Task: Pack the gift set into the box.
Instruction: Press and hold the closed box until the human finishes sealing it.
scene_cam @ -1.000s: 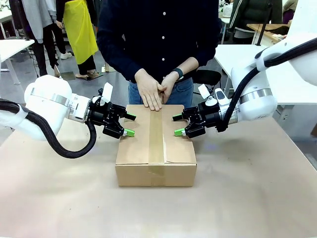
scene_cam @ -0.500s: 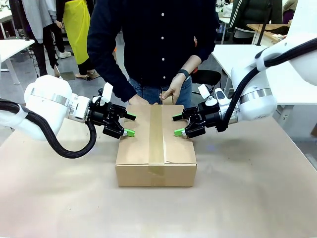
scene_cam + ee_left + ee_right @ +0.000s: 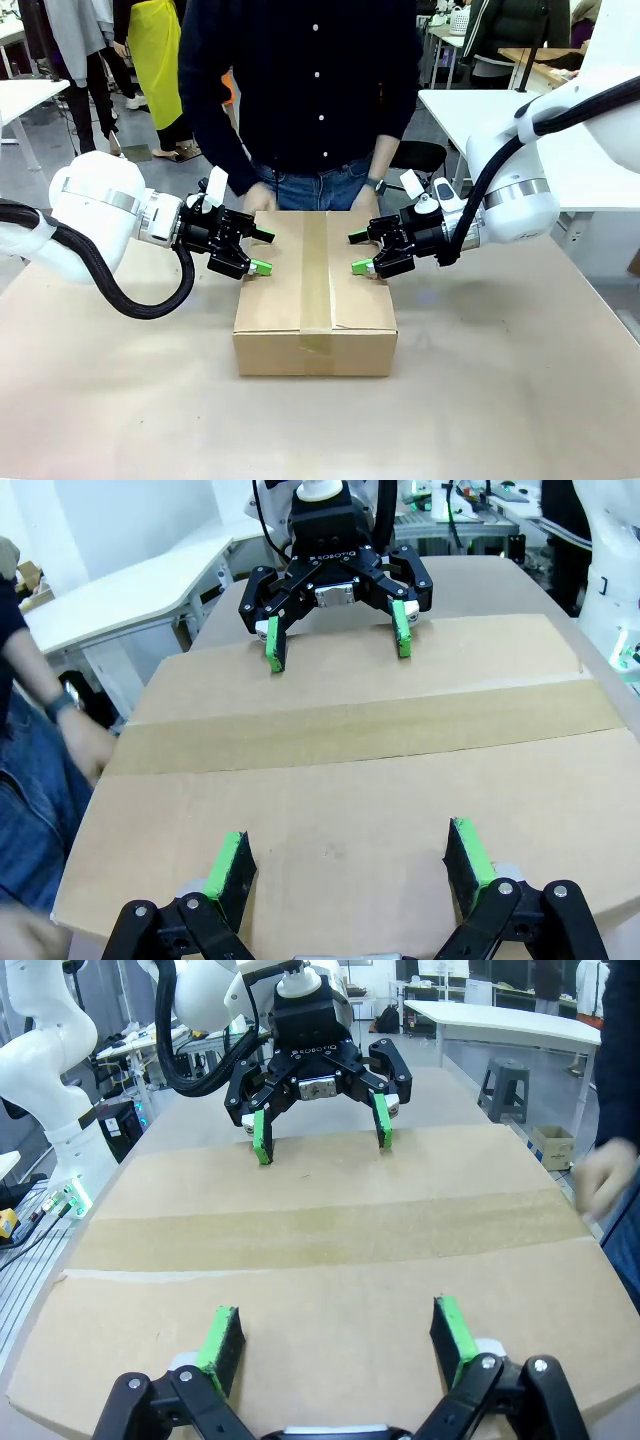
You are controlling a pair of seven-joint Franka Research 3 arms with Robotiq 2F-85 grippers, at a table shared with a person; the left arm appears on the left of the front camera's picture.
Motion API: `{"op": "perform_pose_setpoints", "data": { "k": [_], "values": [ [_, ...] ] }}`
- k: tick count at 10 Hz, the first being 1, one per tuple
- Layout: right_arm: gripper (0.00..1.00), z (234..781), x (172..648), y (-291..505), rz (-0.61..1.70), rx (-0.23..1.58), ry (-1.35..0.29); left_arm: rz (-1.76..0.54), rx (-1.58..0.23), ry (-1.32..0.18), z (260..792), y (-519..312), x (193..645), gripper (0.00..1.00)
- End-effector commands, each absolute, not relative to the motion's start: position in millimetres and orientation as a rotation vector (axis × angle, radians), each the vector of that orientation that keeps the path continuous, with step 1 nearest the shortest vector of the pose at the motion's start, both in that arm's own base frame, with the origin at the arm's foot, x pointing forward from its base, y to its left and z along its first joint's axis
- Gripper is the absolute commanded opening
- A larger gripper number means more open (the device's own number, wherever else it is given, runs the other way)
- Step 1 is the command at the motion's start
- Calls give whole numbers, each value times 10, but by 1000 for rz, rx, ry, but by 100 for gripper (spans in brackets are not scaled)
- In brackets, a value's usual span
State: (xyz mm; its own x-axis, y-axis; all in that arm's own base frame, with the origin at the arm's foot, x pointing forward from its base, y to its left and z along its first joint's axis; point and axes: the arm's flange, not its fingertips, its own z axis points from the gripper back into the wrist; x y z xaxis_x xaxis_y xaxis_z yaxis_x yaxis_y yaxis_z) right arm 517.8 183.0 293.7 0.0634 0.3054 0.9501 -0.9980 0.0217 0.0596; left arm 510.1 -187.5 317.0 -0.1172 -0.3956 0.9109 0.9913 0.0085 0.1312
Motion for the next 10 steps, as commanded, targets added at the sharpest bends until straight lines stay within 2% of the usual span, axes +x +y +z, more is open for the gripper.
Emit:
{"op": "perform_pose_setpoints", "data": {
  "k": [1, 2, 4, 6, 8, 9, 10],
  "values": [
    [100, 2937, 5178, 1830, 1286, 998, -940, -1440, -817, -1007, 3170, -1875, 5101, 100],
    [100, 3267, 4958, 1683, 1315, 1034, -1020, -1462, -840, -1052, 3475, -1708, 4882, 100],
    [100, 3723, 4528, 1167, 1283, 1030, -1263, -1427, -857, -1290, 3960, -1148, 4388, 100],
    [100, 3715, 4237, 523, 1114, 936, -1475, -1289, -792, -1451, 3937, -518, 4100, 100],
    [100, 3534, 3963, -51, 879, 788, -1690, -1009, -693, -1499, 3665, 69, 3903, 100],
    [100, 3457, 3958, -124, 817, 718, -1720, -914, -707, -1506, 3569, 209, 3858, 100],
    [100, 3714, 4048, 28, 949, 867, -1559, -1126, -732, -1443, 3855, -22, 3932, 100]
  ]
}}
